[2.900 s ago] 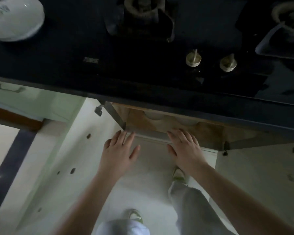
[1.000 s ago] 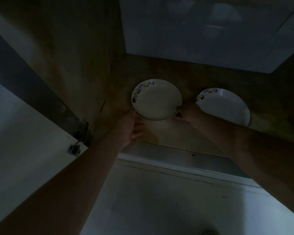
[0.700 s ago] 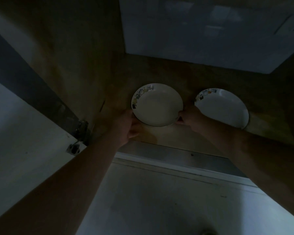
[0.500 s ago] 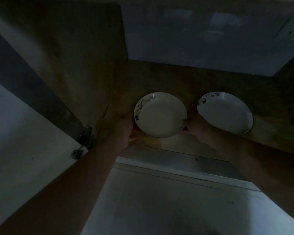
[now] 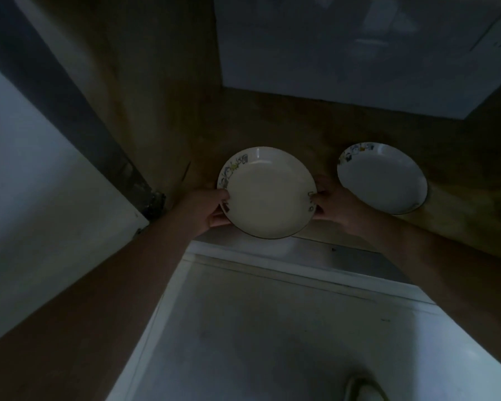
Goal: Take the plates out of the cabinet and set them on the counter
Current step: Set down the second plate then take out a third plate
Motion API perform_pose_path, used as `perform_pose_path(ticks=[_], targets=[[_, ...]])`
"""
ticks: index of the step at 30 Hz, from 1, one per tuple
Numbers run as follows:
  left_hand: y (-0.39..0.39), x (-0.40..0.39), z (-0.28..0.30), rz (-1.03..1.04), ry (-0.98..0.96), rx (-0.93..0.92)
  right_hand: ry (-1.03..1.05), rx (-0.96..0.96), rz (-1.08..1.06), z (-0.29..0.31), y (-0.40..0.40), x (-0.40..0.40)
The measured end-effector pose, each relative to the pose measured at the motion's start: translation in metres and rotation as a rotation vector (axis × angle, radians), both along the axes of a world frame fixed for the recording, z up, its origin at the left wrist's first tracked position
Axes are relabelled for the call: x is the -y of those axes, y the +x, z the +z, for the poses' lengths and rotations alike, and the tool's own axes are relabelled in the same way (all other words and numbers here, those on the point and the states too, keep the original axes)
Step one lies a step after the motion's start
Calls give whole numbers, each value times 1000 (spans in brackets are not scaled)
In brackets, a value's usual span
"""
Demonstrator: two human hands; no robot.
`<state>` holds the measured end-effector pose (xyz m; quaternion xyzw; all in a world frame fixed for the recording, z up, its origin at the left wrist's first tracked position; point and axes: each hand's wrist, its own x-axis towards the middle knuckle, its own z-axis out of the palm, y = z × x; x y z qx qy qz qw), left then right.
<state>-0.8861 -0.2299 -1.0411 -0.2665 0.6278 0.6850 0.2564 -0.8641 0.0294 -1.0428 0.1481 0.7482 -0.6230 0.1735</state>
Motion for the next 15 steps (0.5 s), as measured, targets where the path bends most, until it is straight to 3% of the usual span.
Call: perform_pose_path(ticks=[7,15], targets=[[35,11,29,-75,-17,-12,9,47,121,40,25,3],[105,16,124,-142,-159,-28,62,261,115,140,89,14]])
